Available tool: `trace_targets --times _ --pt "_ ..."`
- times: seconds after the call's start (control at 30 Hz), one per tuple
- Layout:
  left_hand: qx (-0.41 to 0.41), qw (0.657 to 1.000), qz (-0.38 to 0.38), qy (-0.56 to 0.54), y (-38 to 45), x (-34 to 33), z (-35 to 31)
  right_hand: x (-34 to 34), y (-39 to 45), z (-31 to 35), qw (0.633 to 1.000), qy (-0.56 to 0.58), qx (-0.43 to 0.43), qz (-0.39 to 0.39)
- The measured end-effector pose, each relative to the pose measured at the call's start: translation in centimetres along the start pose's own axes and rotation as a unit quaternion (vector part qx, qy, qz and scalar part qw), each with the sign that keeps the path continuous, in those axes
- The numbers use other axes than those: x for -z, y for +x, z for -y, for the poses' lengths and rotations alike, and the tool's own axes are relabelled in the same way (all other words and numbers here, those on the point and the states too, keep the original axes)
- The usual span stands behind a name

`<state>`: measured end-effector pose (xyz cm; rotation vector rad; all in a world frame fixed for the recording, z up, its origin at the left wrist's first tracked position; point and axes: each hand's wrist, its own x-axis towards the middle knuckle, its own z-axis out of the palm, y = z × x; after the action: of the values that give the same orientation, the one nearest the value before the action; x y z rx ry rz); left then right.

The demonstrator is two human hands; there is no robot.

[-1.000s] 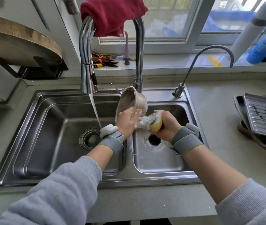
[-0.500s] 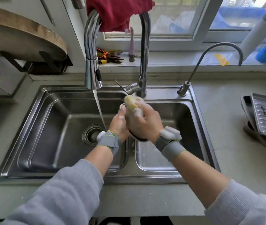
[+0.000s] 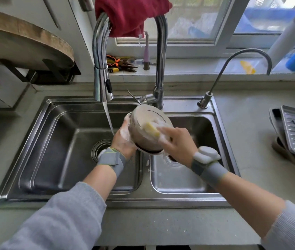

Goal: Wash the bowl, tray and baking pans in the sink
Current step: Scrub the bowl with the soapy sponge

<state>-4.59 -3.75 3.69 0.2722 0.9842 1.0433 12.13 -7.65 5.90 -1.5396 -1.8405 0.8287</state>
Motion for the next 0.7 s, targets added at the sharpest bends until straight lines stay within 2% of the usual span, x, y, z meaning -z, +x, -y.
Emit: trace_targets --times 0.03,0.13,0.17,0.23,0.27,0.3,0.37,0.43,0.47,0.53,0.6,0.7 --pt "-0.01 1.0 -0.003 0.003 0.2 0.3 -0.1 0.3 -0.1 -1.3 0.999 -0.026 -0.031 0.0" --pt "0.017 0.997 0.061 0.054 -0.1 -0.8 0.5 0.0 3.0 -2.3 0.979 -0.088 -0.182 -0.037" --pt "0.029 0.996 0.065 0.06 -0.2 -1.2 1.0 -0.6 3.7 -1.5 0.981 -0.075 -0.171 -0.047" --pt "0.048 0.996 0.064 0.041 -0.3 -1.4 1.3 -1.2 3.1 1.2 0.998 -0.02 -0.017 -0.054" --pt "0.046 0.997 0.061 0.026 -0.1 -1.0 1.3 -1.3 2.1 1.7 0.998 -0.004 0.06 -0.029" --pt "0.036 0.997 0.061 0.008 0.1 -0.3 1.4 -1.1 0.9 1.4 0.997 0.004 0.083 -0.001" --pt "0.041 0.998 0.037 -0.039 0.2 0.5 1.4 -0.3 -0.1 -1.3 1.0 -0.011 -0.009 0.021" --pt "0.03 0.999 0.027 -0.004 1.0 0.8 2.0 0.0 1.2 -3.6 0.989 -0.047 -0.14 0.016" --pt "0.021 0.999 0.036 0.017 0.9 0.4 2.2 -0.2 1.9 -3.7 0.983 -0.05 -0.175 0.005" --pt "0.005 0.998 0.042 0.055 0.8 -0.6 2.3 -1.2 2.8 -2.4 0.986 -0.021 -0.161 -0.025" --pt "-0.024 0.998 0.019 0.06 0.6 -0.7 2.0 -1.9 2.3 -1.2 0.991 0.045 -0.128 -0.016" --pt "-0.017 0.999 0.005 0.038 1.0 0.9 1.6 -1.4 0.4 -0.4 0.97 0.184 -0.161 0.01"
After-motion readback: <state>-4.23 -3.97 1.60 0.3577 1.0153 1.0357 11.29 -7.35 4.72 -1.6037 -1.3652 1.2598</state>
